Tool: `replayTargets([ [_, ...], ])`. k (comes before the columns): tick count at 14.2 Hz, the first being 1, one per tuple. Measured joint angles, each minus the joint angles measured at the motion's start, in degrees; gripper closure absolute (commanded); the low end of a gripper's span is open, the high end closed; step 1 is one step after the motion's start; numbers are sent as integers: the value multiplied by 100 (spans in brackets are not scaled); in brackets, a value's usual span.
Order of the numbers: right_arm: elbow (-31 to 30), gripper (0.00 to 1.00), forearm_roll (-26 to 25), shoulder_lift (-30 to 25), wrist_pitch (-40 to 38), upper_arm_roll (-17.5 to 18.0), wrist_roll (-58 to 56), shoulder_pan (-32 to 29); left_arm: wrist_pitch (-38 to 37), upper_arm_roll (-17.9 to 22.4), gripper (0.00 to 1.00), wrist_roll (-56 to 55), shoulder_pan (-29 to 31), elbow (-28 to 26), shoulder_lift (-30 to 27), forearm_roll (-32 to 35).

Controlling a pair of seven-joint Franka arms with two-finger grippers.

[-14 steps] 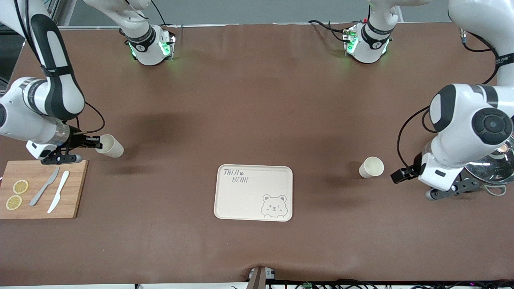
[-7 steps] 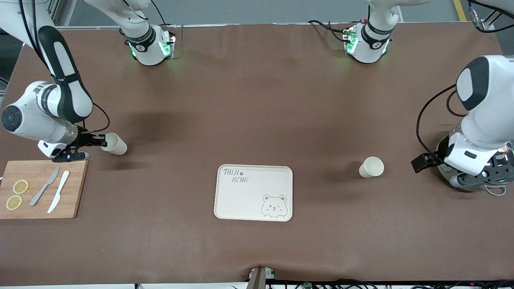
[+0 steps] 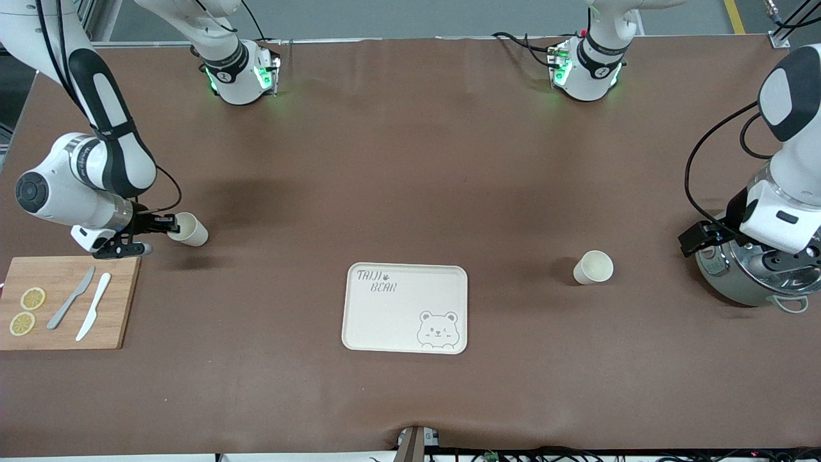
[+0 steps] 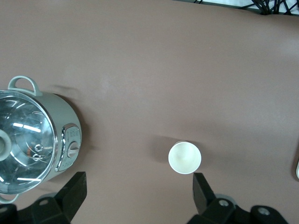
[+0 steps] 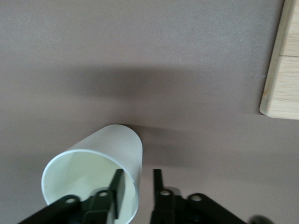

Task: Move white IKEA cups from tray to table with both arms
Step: 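Release the cup with the left gripper while the right gripper sets down, then open the right gripper and raise it away from the cup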

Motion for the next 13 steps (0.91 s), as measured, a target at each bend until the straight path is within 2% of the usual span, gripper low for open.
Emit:
replayTargets([
  [2,366,0,0,-4,-557,14,-3,5,-19,0,0,1,0,1,-38,0],
  [5,1335,0,0,-24,-1648,63,-12,137,-19,-1,0,1,-1,13,-58,0],
  [8,2322,0,1,-36,-2011,103,-11,406,-23,-3,0,1,-2,46,-104,0],
  [13,4485,0,-117,86,-3626,130,-4,862,-61,-13,0,3,-3,56,-202,0],
])
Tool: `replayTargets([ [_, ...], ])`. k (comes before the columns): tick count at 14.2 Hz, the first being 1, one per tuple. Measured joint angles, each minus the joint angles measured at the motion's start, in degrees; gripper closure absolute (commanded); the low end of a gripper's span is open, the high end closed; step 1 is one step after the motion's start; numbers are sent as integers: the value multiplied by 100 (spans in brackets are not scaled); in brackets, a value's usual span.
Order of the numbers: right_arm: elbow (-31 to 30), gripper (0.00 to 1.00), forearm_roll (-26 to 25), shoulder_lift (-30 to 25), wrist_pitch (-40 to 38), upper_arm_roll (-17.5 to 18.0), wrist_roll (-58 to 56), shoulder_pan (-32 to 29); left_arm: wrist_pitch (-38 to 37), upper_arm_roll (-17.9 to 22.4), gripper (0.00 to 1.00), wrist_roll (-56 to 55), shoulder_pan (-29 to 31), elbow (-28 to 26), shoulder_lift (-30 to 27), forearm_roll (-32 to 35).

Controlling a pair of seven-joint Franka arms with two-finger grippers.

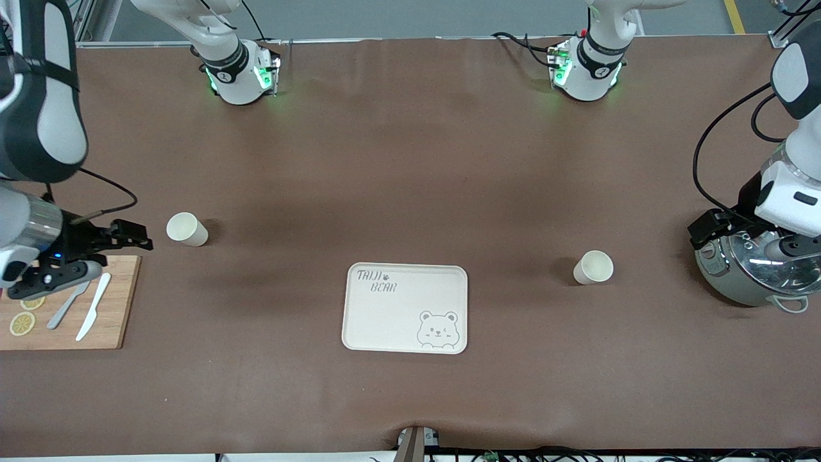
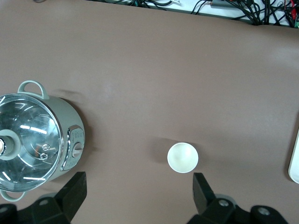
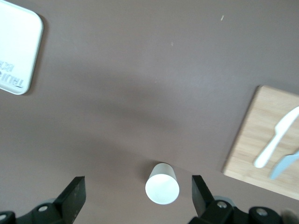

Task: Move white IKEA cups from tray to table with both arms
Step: 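Open the right gripper and raise it away from the cup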

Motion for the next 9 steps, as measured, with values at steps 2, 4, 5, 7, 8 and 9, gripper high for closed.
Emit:
replayTargets([
  [2,513,0,-61,8,-547,-22,0,3,-1,-3,0,1,-1,7,-30,0],
  [4,701,0,-235,-59,-943,-72,16,-10,-65,-8,0,40,-1,68,-68,0],
  [5,724,0,-322,-171,-1146,-90,48,-17,-160,-10,0,115,-1,118,-96,0],
  [7,711,0,-397,-523,-1496,-103,135,-18,-401,-12,0,232,-2,226,-148,0],
  [8,603,0,-412,-778,-1572,-104,159,-18,-471,-13,0,246,-2,255,-177,0],
  [9,375,0,-420,-1079,-1558,-105,172,-18,-531,-16,0,250,-2,277,-205,0],
])
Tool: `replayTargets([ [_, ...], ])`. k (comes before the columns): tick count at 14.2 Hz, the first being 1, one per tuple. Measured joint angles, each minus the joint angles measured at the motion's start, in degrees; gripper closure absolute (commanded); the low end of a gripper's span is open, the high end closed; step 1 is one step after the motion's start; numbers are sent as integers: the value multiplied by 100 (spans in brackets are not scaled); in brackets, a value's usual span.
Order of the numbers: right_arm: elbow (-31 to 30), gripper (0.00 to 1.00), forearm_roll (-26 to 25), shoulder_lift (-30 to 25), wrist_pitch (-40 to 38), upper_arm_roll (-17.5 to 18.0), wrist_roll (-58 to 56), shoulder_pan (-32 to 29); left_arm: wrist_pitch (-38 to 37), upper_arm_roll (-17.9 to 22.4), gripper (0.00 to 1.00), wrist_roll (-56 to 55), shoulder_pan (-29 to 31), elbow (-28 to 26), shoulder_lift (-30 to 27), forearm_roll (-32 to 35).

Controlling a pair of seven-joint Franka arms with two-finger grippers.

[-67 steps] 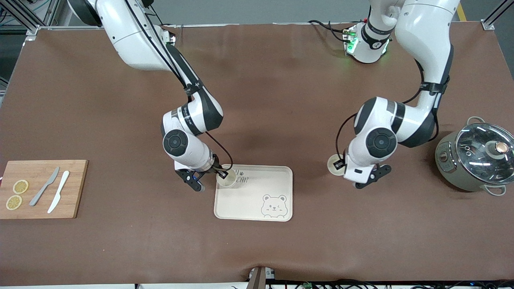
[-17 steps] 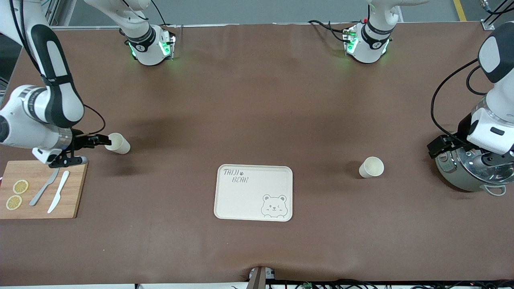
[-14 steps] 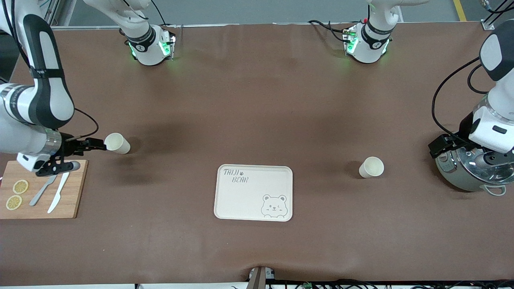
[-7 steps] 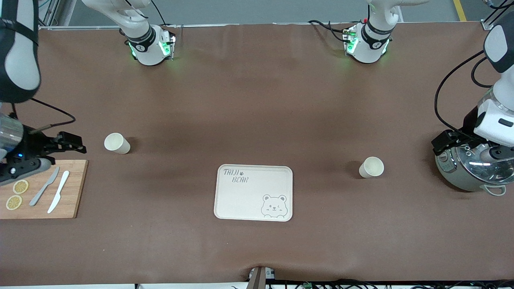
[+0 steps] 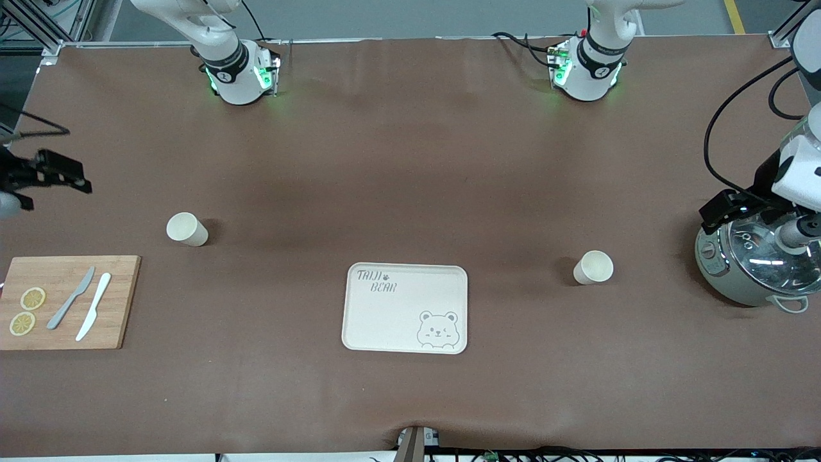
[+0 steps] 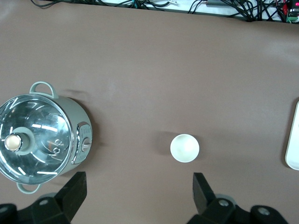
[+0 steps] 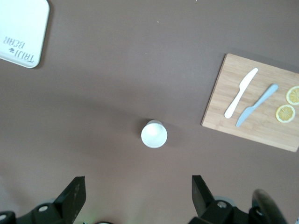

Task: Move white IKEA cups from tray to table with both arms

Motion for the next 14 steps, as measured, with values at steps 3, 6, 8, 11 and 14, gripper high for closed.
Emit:
replayTargets([
  [3,-987,0,-25,-925,264,11,6,1,-161,-31,0,3,-3,23,-47,0],
  [6,-1437,0,-132,-1264,446,38,128,1,-253,-43,0,9,-25,41,-90,0],
  [8,-1461,0,-146,-1255,490,37,338,1,-387,-50,0,23,-37,47,-162,0],
  [11,-1469,0,-212,-1249,494,42,565,2,-622,-60,0,198,-37,48,-270,0],
  [14,-1470,0,-372,-1214,480,22,646,-11,-740,-72,0,257,-37,49,-310,-5],
])
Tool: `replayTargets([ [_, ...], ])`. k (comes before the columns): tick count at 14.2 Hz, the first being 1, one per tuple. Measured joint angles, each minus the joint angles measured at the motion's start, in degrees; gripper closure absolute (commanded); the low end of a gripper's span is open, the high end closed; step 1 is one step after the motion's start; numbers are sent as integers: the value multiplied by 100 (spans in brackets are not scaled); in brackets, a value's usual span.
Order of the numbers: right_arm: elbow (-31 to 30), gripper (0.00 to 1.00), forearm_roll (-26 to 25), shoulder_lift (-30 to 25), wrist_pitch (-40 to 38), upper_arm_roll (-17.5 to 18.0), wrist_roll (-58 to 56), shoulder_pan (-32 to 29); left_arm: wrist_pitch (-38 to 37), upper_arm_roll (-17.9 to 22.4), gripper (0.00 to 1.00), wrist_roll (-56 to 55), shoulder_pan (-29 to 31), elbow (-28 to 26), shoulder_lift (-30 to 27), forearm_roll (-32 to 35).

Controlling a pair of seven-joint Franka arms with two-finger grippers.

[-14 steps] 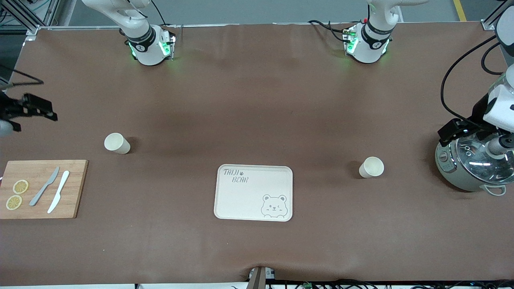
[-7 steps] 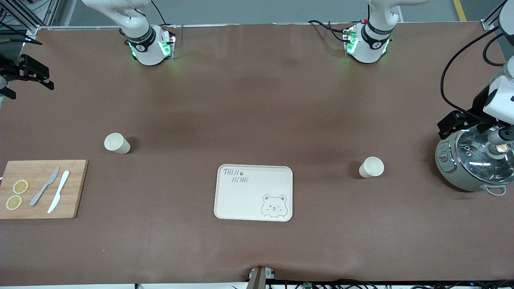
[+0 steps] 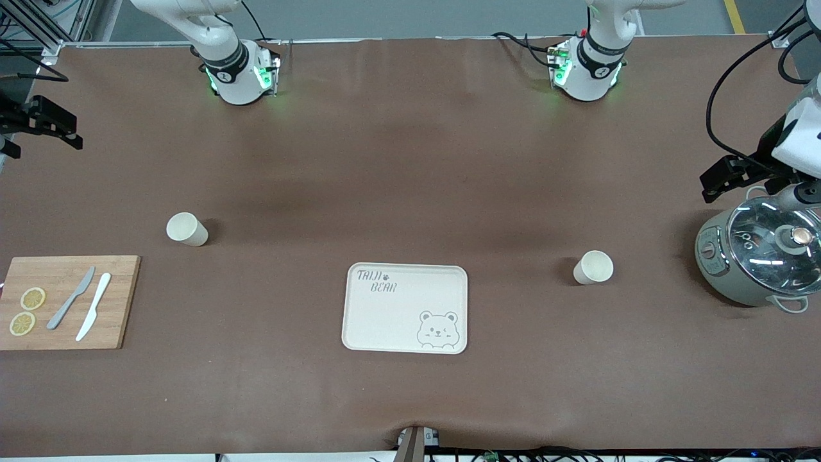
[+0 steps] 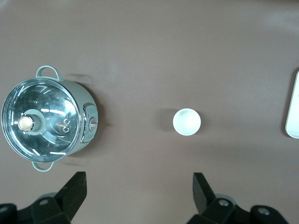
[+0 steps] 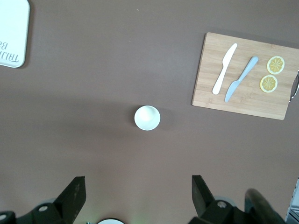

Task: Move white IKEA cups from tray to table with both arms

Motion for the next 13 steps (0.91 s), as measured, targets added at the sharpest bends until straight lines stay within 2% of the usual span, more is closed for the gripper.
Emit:
replayTargets([
  [10,-33,0,286,57,-38,-12,41,-39,-229,-219,0,0,-5,2,-366,-42],
  [13,-35,0,346,57,-42,-11,41,-63,-252,-216,0,0,16,7,-400,-385],
])
